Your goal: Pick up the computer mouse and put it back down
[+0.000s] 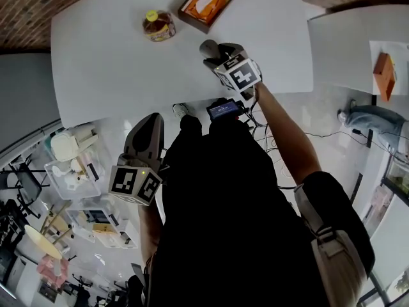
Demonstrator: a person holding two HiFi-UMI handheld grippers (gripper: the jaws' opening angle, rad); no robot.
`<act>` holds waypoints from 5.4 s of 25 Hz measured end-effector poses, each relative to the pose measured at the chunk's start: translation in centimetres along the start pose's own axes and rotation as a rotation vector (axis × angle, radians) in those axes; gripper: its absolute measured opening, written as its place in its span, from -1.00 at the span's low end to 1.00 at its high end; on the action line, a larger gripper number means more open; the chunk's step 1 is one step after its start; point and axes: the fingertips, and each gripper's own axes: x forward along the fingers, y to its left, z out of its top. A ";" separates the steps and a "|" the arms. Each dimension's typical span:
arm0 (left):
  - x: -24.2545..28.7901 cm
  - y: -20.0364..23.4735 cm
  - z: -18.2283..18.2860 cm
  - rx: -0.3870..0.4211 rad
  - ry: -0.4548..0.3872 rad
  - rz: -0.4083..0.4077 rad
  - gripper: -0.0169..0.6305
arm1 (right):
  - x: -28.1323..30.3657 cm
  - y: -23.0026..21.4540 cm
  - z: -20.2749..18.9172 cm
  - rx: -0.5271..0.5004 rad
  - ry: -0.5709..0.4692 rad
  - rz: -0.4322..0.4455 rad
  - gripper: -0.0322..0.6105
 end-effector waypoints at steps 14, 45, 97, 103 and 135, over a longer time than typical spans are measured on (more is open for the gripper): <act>2.3 -2.7 0.6 0.041 0.000 -0.073 -0.91 | -8.0 1.2 2.8 -0.011 -0.153 0.007 0.03; 9.5 -9.3 3.0 0.127 0.021 -0.289 -0.91 | -24.7 1.4 3.9 0.031 -0.499 -0.037 0.03; 10.0 -11.4 1.2 0.110 0.034 -0.149 -0.91 | -17.4 -8.9 -5.7 0.213 -0.307 -0.071 0.03; 10.0 -11.6 0.6 0.094 0.038 -0.110 -0.91 | -15.0 -10.7 -8.2 0.183 -0.231 -0.083 0.03; 10.1 -12.4 -1.5 0.035 0.066 -0.014 -0.91 | -5.7 -15.5 -17.4 0.143 0.087 -0.120 0.03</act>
